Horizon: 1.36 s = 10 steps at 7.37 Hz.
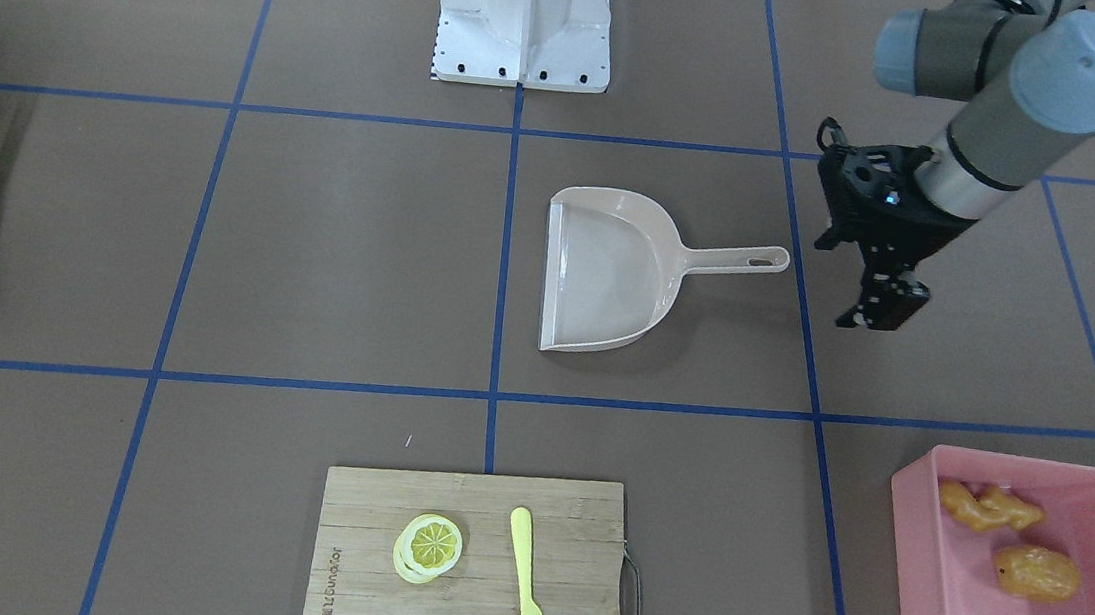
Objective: Sweep and dump trash into bin
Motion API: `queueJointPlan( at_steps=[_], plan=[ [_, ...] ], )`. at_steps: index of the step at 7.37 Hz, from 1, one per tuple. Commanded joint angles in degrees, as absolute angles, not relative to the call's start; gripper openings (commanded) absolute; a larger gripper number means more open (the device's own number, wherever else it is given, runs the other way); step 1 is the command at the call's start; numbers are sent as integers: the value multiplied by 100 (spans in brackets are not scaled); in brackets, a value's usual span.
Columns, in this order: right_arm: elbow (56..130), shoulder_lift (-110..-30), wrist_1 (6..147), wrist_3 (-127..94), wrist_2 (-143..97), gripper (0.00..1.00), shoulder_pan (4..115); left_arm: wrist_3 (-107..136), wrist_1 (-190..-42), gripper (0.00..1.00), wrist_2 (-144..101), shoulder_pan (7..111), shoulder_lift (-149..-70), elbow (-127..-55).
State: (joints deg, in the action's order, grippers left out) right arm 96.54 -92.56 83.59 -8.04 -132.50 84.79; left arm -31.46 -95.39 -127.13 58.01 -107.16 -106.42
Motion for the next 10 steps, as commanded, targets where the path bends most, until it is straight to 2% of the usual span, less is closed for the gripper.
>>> queueJointPlan(
  at_steps=[1,3,4,6,10],
  plan=[
    [9624,-9342,8253,-791,-13377,100,8481,-2092,-8826,99,-12638,6982,-10285,-10478],
    [9615,-9343,8253,-747,-13386,100,8481,34,-8860,99,-12674,7697,-9862,-10126],
    [9598,-9343,8253,-782,-13429,100,8481,514,-8877,99,-12691,7908,-9870,-9664],
    [9545,-9325,8253,-791,-13525,100,8481,510,-8930,99,-12937,8390,-9870,-9020],
    [9536,-9325,8262,-817,-13623,100,8490,492,-8938,99,-13646,8525,-9730,-8771]
  ],
)
